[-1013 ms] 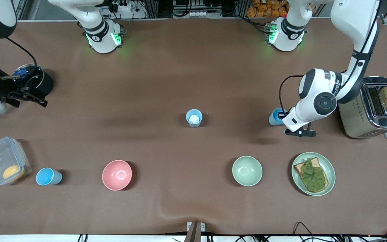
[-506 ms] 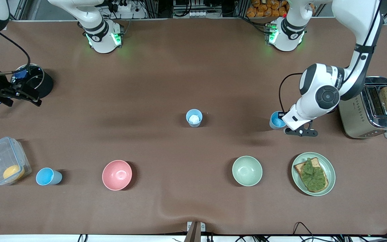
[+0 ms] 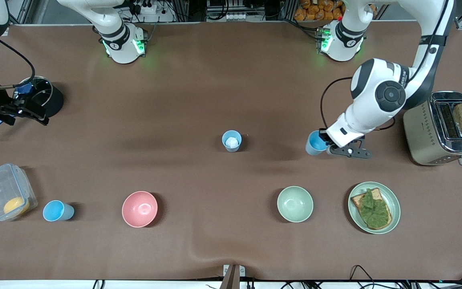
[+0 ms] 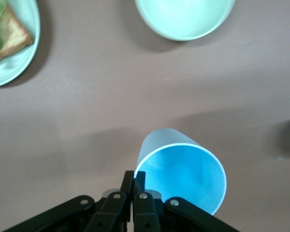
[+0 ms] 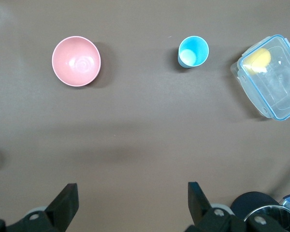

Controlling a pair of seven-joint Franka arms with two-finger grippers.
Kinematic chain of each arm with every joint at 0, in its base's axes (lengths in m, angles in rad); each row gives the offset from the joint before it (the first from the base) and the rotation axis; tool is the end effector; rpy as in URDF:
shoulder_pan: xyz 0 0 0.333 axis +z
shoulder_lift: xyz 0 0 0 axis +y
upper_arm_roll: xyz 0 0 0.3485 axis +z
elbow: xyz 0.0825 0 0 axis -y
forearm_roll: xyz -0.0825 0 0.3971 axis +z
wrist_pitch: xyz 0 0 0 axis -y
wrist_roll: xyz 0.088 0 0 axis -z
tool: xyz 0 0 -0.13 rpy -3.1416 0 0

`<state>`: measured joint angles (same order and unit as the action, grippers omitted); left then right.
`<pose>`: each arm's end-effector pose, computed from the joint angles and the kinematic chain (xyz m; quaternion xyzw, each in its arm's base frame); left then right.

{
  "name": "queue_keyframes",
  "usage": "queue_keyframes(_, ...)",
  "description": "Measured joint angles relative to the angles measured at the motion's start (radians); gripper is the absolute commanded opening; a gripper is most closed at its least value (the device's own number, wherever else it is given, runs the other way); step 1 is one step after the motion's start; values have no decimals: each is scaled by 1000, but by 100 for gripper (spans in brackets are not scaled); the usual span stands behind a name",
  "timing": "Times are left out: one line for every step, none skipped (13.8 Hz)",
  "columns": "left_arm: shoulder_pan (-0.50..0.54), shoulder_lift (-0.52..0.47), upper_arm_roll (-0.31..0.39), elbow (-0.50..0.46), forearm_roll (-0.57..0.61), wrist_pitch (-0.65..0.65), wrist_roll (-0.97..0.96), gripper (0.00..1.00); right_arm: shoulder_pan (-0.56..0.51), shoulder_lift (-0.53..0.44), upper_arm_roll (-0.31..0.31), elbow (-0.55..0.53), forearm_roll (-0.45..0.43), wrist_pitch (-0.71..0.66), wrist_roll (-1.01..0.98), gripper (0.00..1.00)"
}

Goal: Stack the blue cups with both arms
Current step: 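Carry the cup with the left gripper and lower it into the tissue cup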

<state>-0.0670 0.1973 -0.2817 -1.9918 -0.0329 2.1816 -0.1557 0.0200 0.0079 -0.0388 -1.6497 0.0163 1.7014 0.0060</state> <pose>0.5720 -0.2044 0.3696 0.9956 -0.0843 -0.0103 0.0394 0.5816 -0.0089 0.6026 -0.9996 0.0133 -0.0220 0.0078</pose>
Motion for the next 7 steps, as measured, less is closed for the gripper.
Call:
queue_keyframes(-5, 0, -16, 31, -3, -22, -1, 0, 0, 1, 0, 0, 0, 0, 0, 100)
queue_keyframes(-14, -1, -28, 61, -5, -43, -2, 0, 0, 2, 0, -1, 0, 1, 0, 100)
queue_keyframes(-27, -1, -39, 88, -14, -56, -6, 0, 0, 4, 0, -1, 0, 4, 0, 100)
queue_keyframes(-42, -1, -47, 107, -34, -66, -15, 0, 0, 6, 0, -2, 0, 13, 0, 100)
queue_keyframes(-58, -1, -51, 113, -55, -69, -35, 0, 0, 9, 0, -3, 0, 22, 0, 100)
queue_keyframes(-78, 0, -54, 113, -70, -69, -56, 0, -1, 12, -1, -3, 0, 29, 0, 100)
queue_keyframes(-101, 4, -54, 117, -76, -68, -79, 0, -2, 14, -3, -3, -1, 33, 0, 100)
